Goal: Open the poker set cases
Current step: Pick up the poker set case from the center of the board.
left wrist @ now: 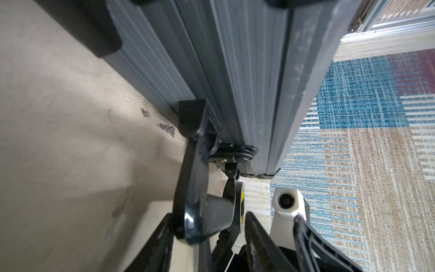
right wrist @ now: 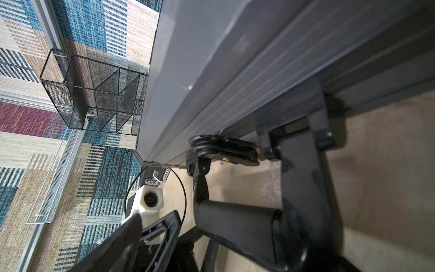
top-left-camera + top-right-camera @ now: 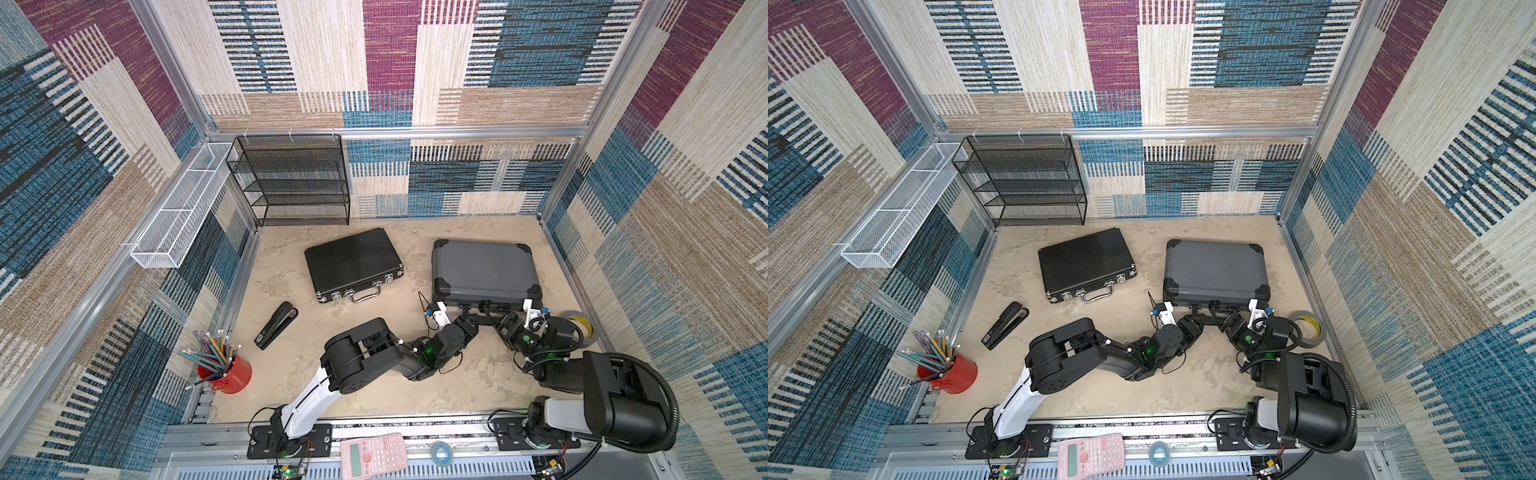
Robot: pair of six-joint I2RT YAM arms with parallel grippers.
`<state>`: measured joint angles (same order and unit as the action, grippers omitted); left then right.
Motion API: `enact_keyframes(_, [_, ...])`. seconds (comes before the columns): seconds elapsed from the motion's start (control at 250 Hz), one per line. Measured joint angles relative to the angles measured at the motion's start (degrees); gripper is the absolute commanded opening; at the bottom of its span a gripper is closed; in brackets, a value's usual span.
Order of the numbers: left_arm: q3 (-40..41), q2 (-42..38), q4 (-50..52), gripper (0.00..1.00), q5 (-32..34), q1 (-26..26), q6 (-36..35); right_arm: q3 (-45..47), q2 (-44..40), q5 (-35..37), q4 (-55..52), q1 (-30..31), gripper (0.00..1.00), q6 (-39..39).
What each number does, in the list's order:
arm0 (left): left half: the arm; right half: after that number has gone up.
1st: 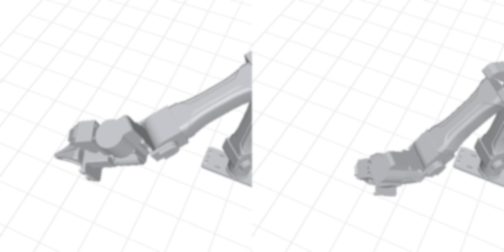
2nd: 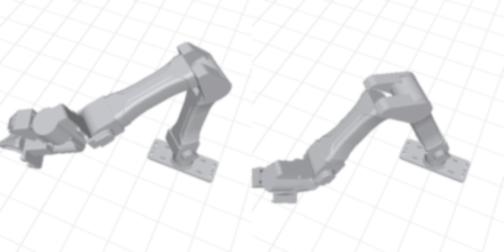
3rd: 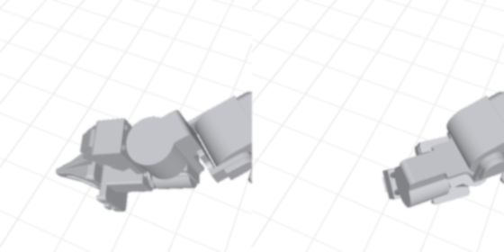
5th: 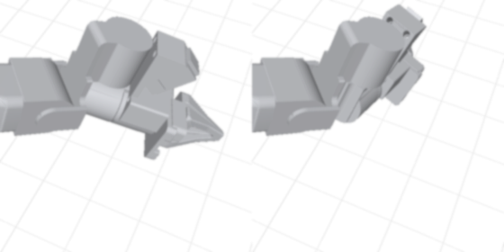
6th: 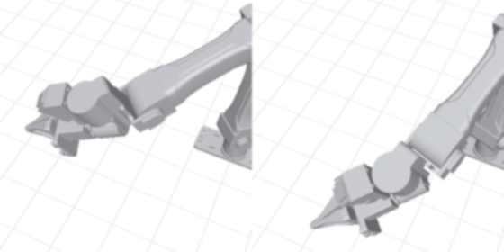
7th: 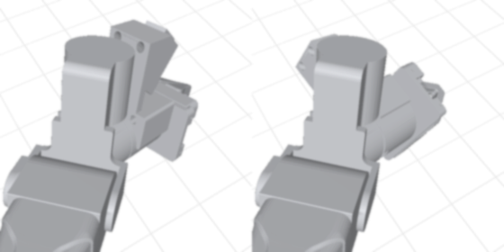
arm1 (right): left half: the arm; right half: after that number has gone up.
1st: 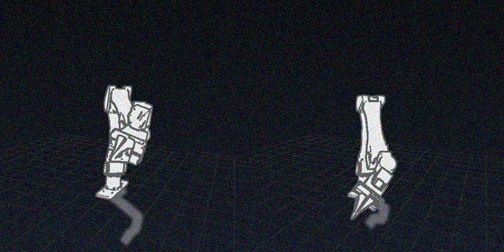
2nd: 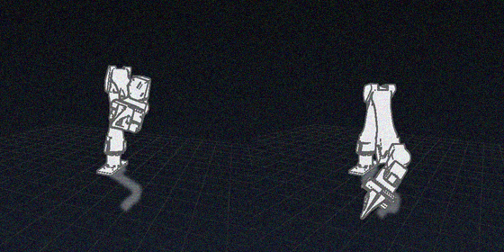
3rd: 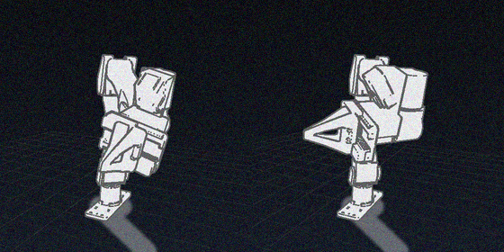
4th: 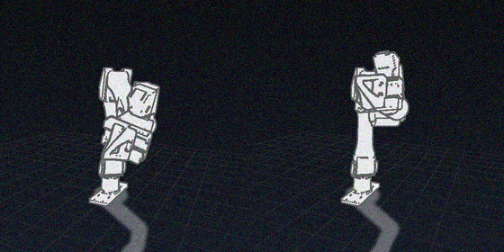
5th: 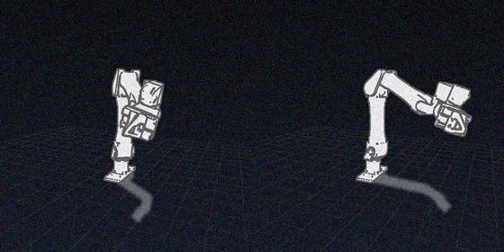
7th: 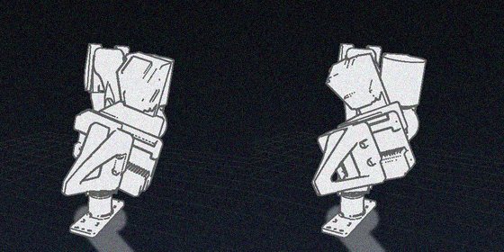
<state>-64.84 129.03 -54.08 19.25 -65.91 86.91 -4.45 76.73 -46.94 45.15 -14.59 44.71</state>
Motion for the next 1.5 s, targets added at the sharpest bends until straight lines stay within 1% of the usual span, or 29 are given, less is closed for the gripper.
enact_keyframes(0.148, [-1.62,1.29,0.63,0.49,0.04,0.02,0.42,0.0,0.74,0.0,0.17,0.0,0.97,0.0])
enact_keyframes(0.456, [-3.26,3.26,1.97,0.46,0.11,0.02,4.46,0.0,-0.7,0.17,0.28,0.0,0.97,0.02])
enact_keyframes(0.668, [-4.52,3.76,2.08,0.46,0.96,0.11,4.66,0.0,-1.79,0.28,-0.2,0.0,0.98,-0.02])
enact_keyframes(0.92, [-5.92,4.72,2.51,0.43,1.62,0.33,4.72,0.11,-1.66,0.44,-0.2,0.0,0.98,-0.46])
enact_keyframes(1.044, [-6.23,5.33,2.36,0.41,1.7,0.55,5.92,0.17,-1.42,0.63,-0.46,0.0,0.98,-0.46])
enact_keyframes(1.344, [-7.85,6.38,2.23,0.4,2.05,0.79,6.16,0.35,-1.22,0.61,-0.42,0.0,0.98,-0.68])
enact_keyframes(1.5, [-8.57,7.02,1.68,0.35,2.82,0.81,6.14,0.35,-1.22,0.61,-0.42,0.0,0.98,-0.7])
